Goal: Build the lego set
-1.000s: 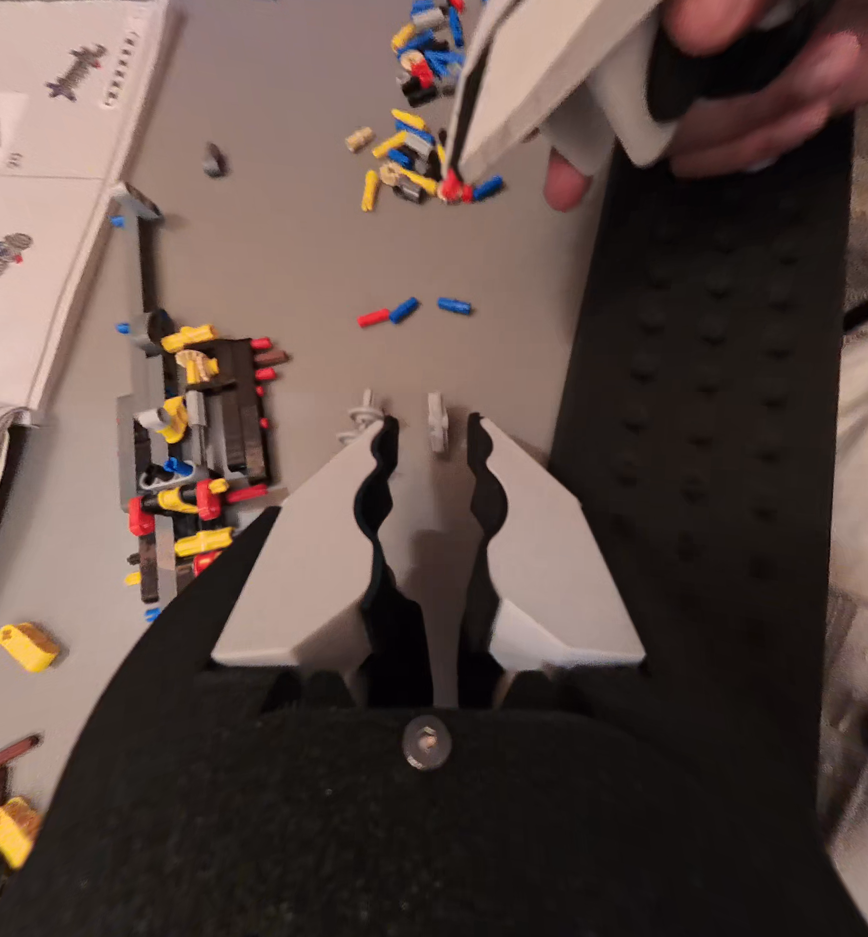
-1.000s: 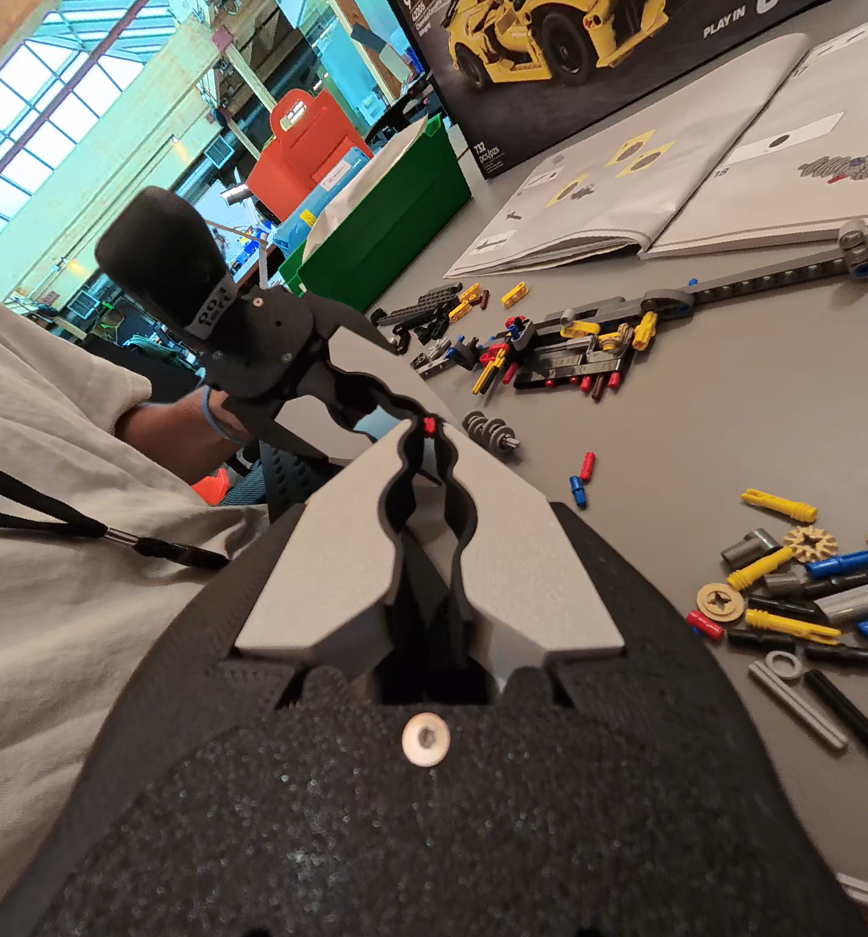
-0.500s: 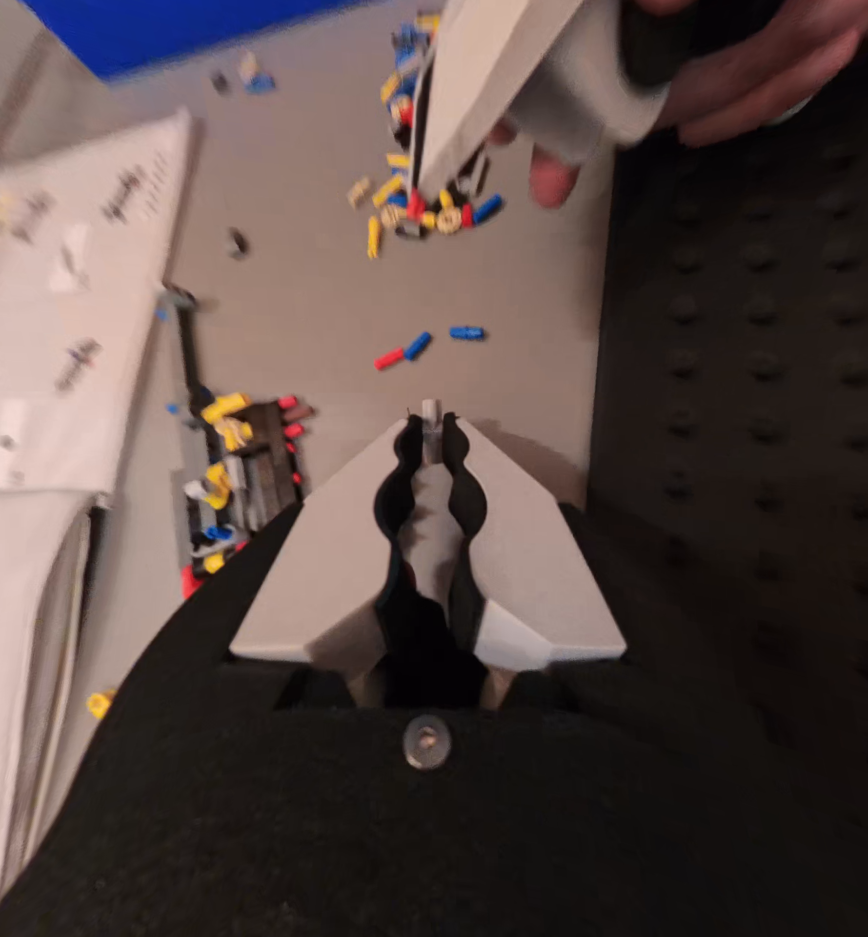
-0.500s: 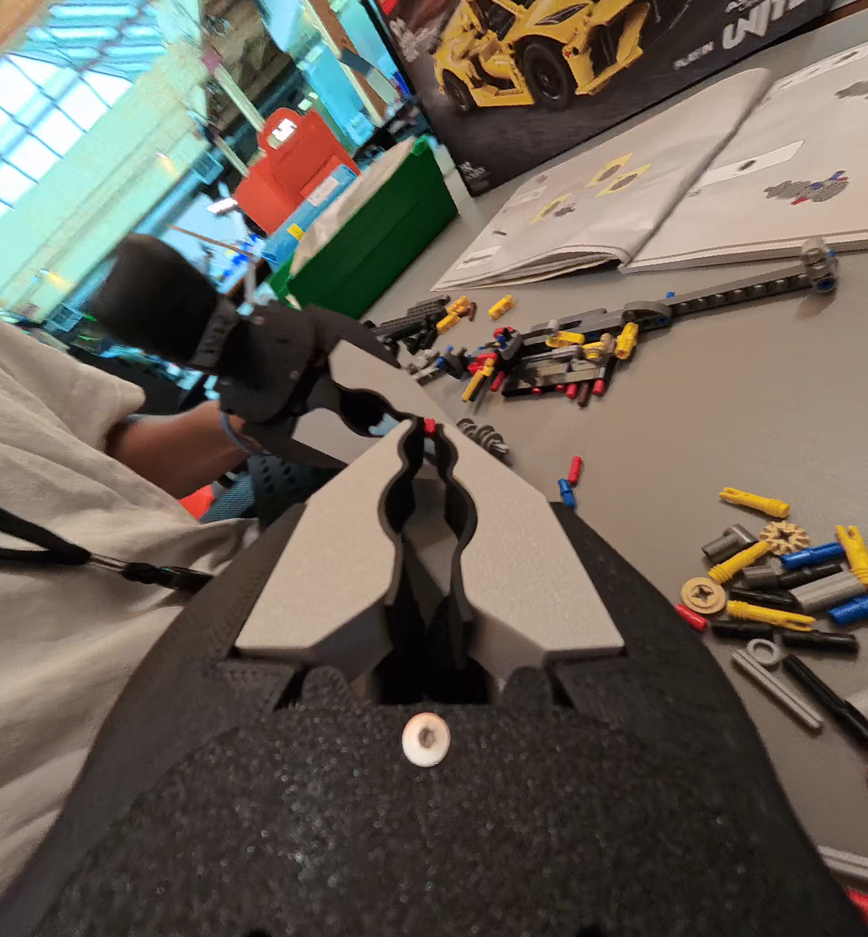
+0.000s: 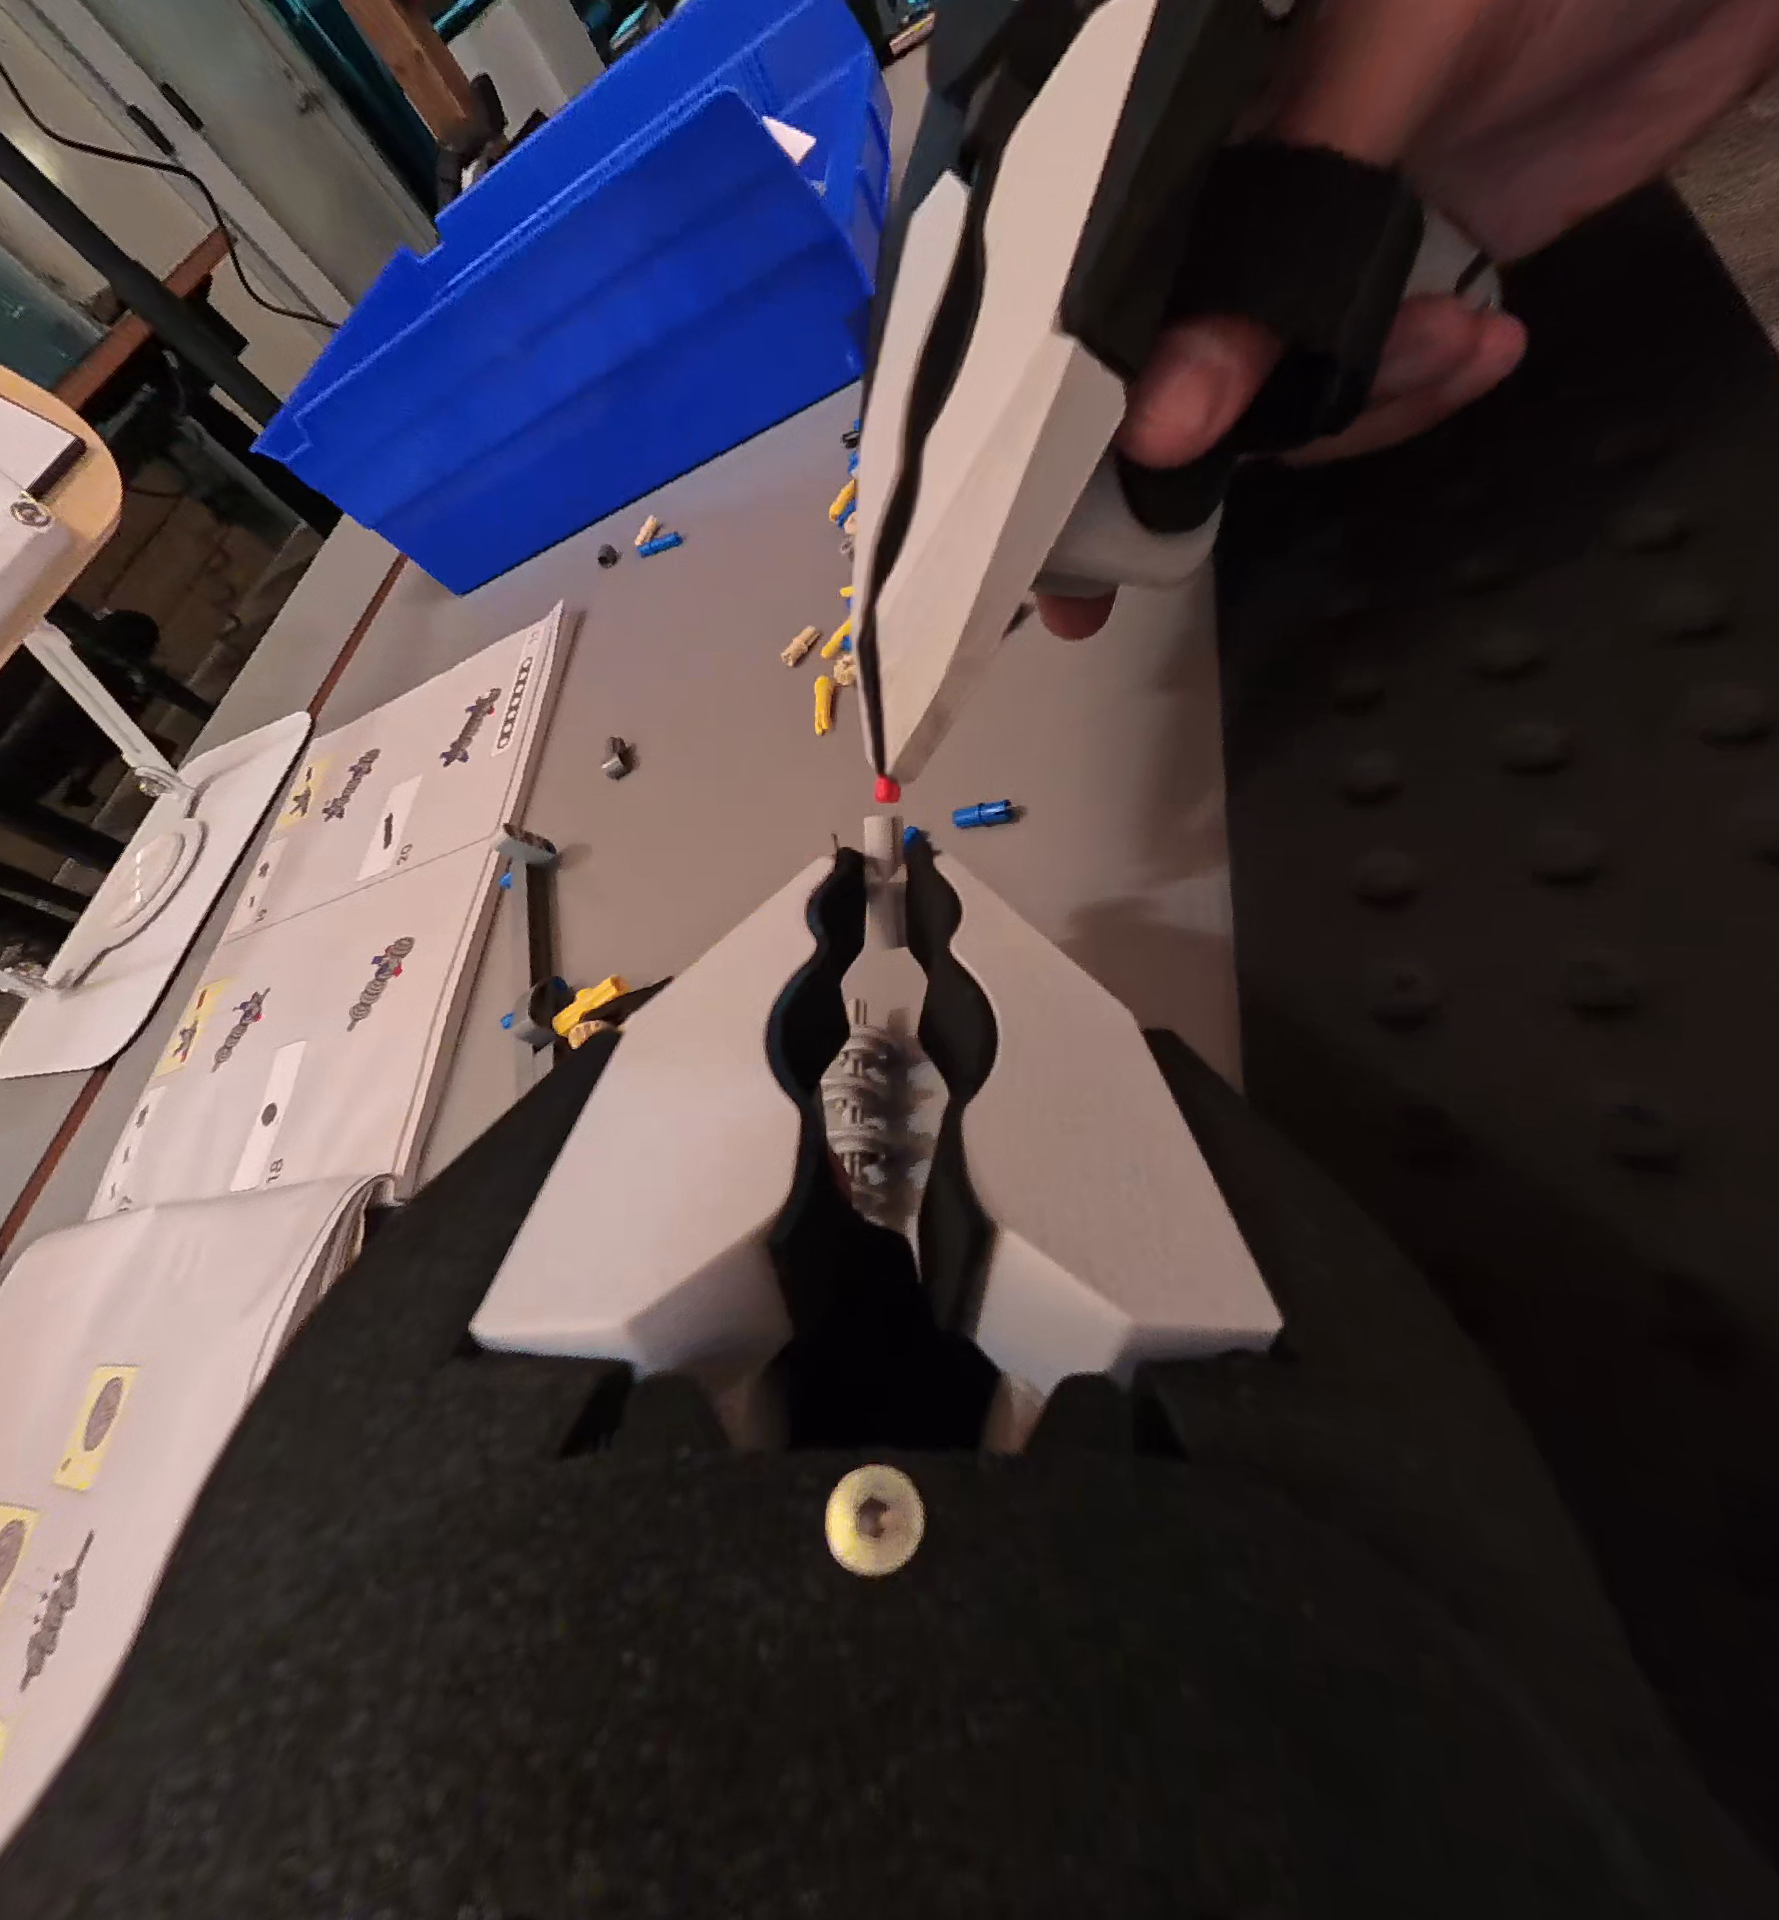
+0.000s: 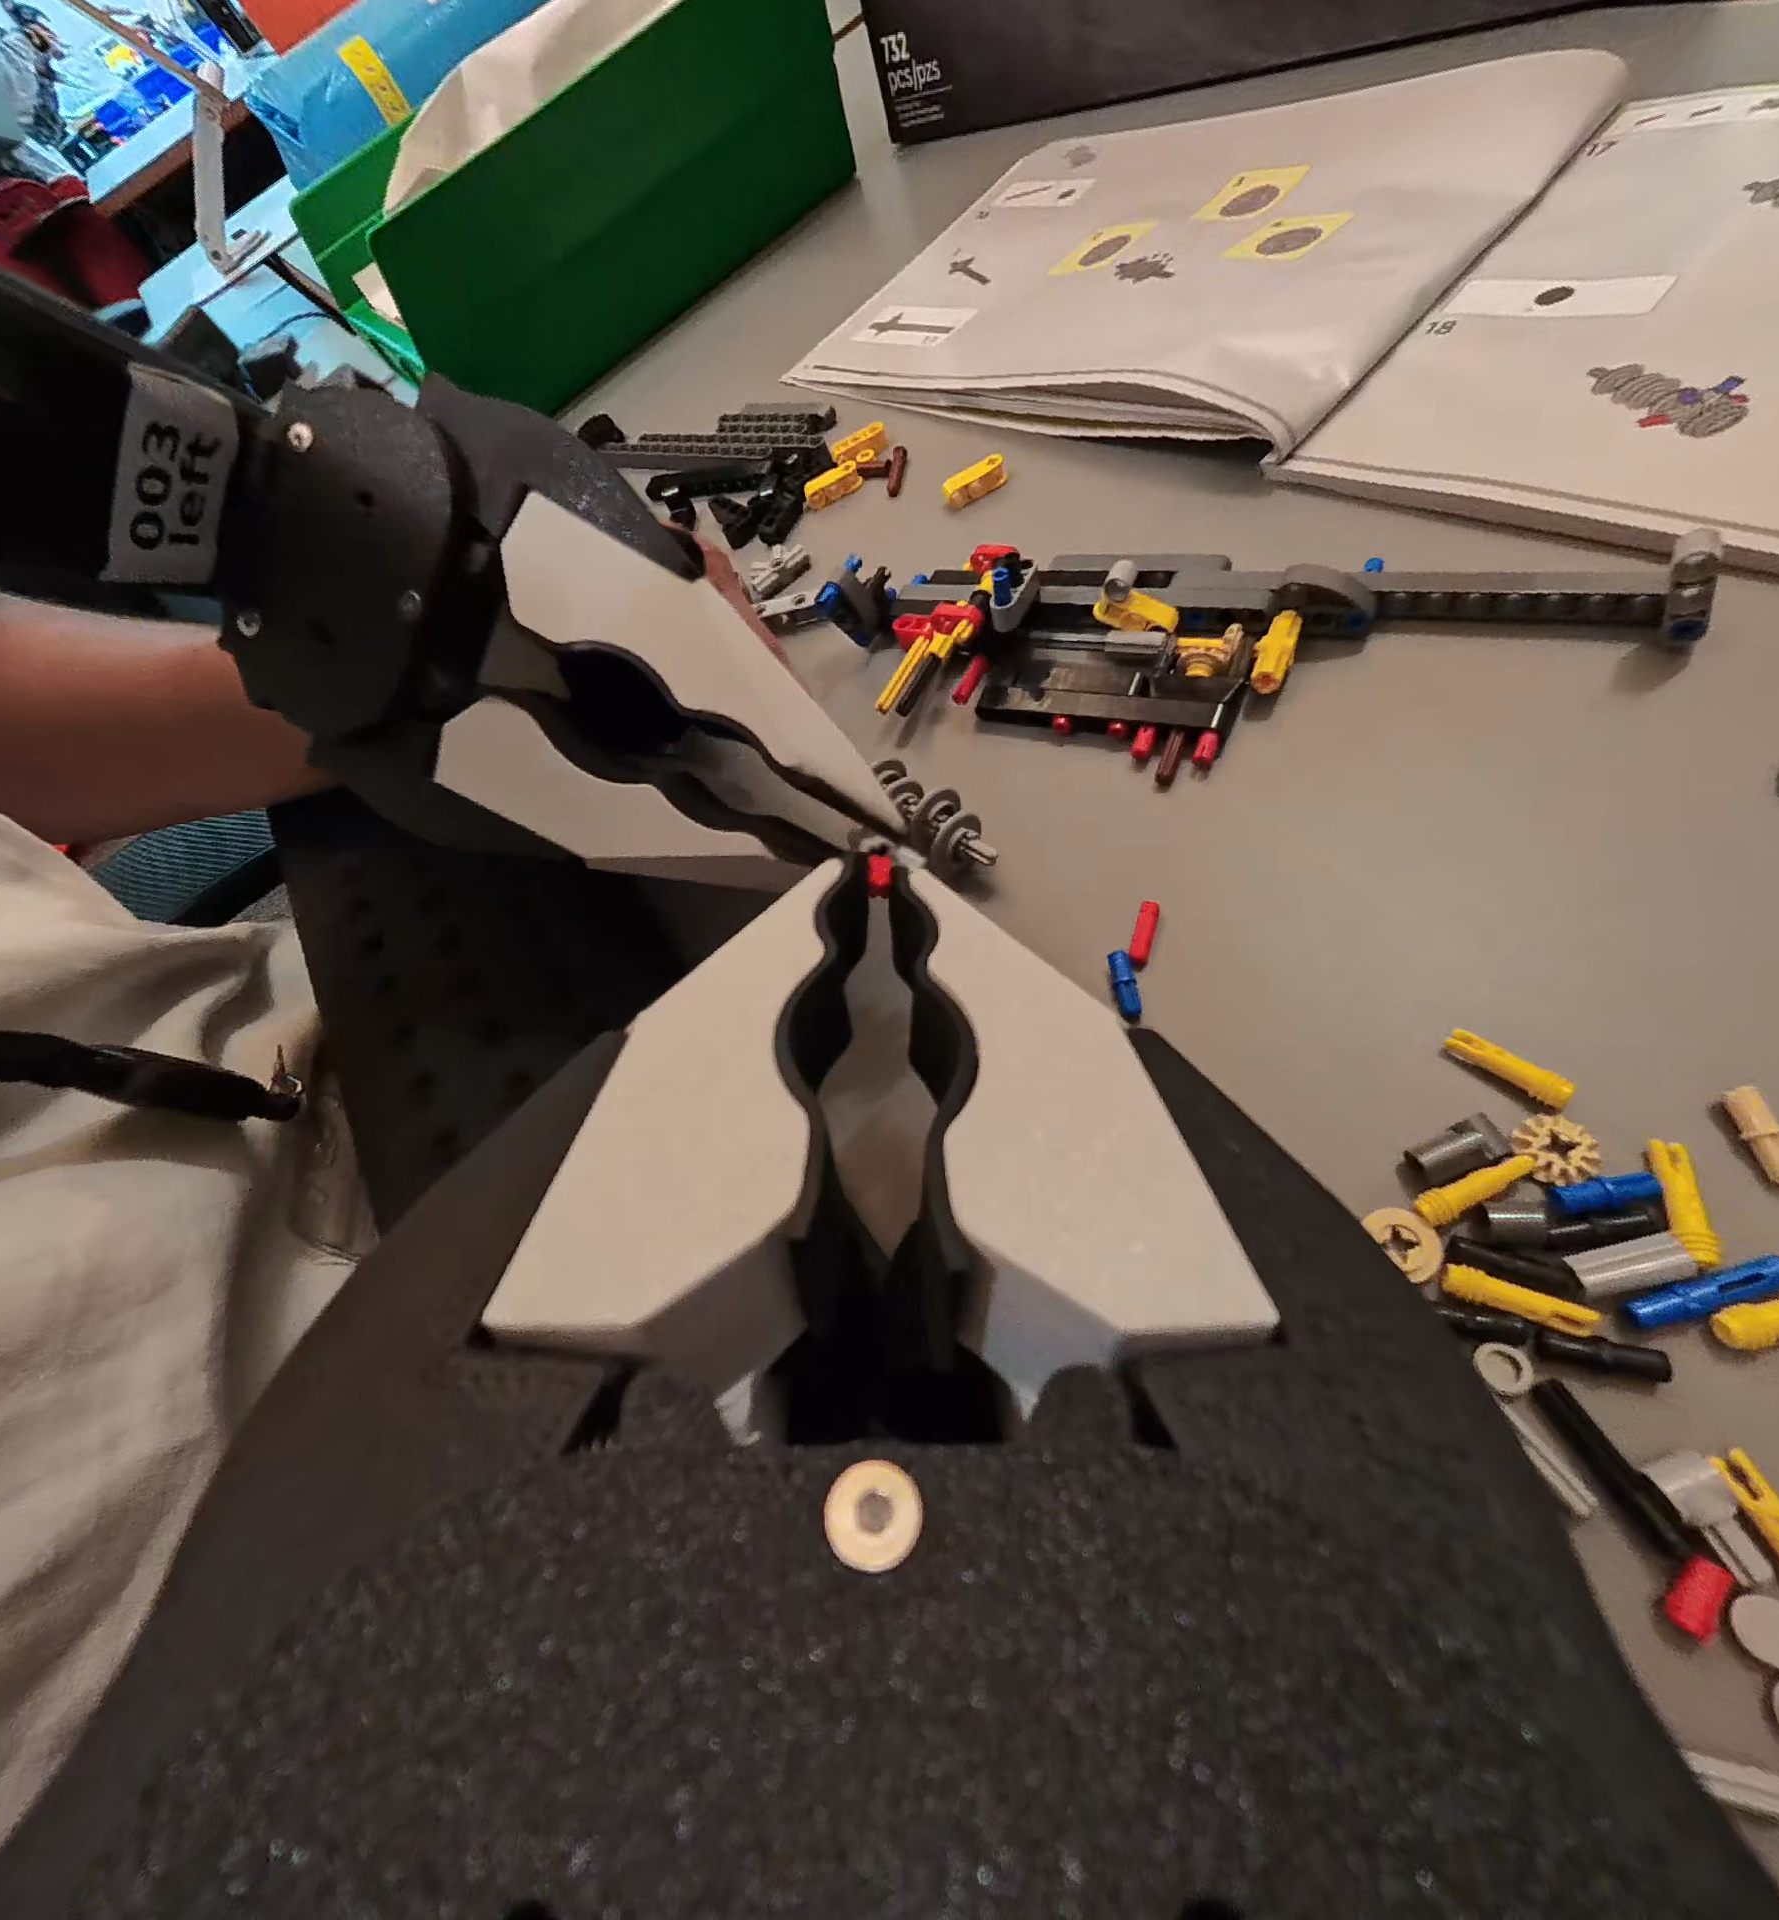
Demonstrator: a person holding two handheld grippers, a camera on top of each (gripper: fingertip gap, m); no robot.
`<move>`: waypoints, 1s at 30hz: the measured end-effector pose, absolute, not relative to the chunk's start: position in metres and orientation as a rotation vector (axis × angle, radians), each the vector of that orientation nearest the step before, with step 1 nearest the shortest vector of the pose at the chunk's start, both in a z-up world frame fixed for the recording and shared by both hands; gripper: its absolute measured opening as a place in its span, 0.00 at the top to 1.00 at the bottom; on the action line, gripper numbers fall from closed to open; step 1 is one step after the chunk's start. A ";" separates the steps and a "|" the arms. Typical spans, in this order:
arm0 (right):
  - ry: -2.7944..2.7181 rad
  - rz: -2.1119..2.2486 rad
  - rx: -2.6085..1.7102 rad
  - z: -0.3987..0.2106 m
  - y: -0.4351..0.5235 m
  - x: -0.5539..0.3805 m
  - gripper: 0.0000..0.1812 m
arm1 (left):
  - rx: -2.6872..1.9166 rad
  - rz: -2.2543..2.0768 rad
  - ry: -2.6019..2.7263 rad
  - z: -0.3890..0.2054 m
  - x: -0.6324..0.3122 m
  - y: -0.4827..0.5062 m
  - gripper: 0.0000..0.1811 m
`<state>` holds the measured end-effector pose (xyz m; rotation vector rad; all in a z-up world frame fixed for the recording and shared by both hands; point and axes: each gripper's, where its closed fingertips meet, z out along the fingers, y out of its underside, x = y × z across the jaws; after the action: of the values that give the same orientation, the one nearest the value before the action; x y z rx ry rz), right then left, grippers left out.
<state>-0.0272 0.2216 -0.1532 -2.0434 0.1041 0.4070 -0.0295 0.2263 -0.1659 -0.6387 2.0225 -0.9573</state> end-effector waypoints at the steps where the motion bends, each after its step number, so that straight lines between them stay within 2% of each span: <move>1: 0.104 0.405 -2.044 -0.153 0.222 -0.027 0.99 | -0.633 -0.955 2.020 -0.166 -0.029 0.226 0.97; 16: 0.108 0.411 -2.072 -0.157 0.223 -0.028 0.98 | -0.595 -0.893 2.020 -0.168 -0.027 0.227 0.97; 30: -0.172 0.380 -2.128 -0.162 0.213 -0.039 0.98 | -0.512 -0.951 2.088 -0.172 -0.035 0.215 0.96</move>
<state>-0.0391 0.2126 -0.1625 -2.1276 -0.1716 0.3801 -0.0353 0.2148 -0.1725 -0.5123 2.0876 -0.9511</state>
